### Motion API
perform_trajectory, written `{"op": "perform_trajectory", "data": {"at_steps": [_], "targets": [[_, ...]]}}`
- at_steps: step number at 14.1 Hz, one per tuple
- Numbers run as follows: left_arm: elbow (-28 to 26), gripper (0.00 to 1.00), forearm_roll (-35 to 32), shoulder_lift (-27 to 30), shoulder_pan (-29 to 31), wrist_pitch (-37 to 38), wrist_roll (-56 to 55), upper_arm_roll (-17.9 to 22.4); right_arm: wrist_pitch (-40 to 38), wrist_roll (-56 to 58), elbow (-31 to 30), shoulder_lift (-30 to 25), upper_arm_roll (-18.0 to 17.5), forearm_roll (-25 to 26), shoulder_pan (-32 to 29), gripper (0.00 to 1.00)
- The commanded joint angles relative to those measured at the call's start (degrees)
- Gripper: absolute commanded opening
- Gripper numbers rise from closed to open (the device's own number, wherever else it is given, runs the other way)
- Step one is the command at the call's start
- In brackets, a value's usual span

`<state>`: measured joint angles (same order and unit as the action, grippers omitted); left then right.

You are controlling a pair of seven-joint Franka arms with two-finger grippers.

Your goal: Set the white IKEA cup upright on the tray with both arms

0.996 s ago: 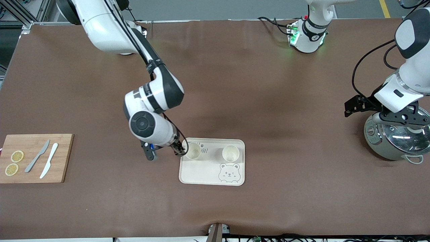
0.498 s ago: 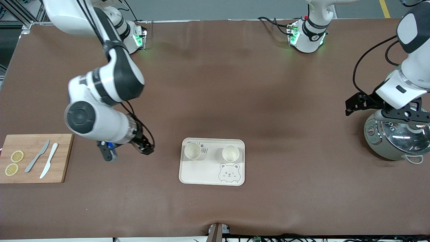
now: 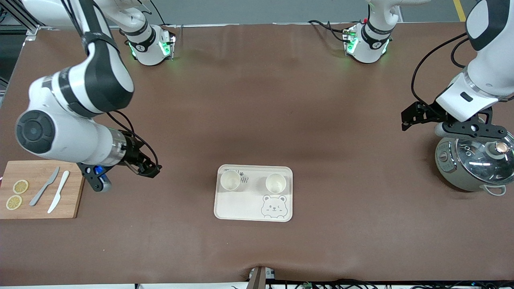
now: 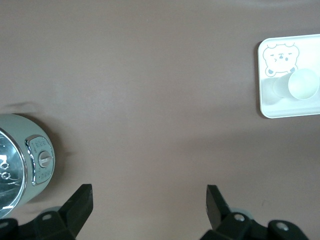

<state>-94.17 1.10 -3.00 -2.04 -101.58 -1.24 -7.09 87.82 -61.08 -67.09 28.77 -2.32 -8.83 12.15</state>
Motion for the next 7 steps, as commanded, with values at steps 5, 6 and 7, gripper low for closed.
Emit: {"op": "perform_trajectory", "data": {"at_steps": [5, 6, 7], "targets": [[0.66, 1.0, 0.92, -0.34, -0.07, 1.47, -1.57, -0.91, -7.38, 24.81, -1.38, -6.26, -3.14, 1.89, -9.42, 1.0], [0.75, 1.0, 1.01, -0.43, -0.07, 1.47, -1.66, -0.91, -8.35, 29.74, -1.46, -7.14, -2.87, 2.59, -9.95, 1.0], [0.66, 1.0, 1.01, -0.43, -0.07, 1.47, -1.66, -1.0, -9.23, 33.79, -1.73, -8.02, -2.87, 3.81, -10.65, 1.0]]}}
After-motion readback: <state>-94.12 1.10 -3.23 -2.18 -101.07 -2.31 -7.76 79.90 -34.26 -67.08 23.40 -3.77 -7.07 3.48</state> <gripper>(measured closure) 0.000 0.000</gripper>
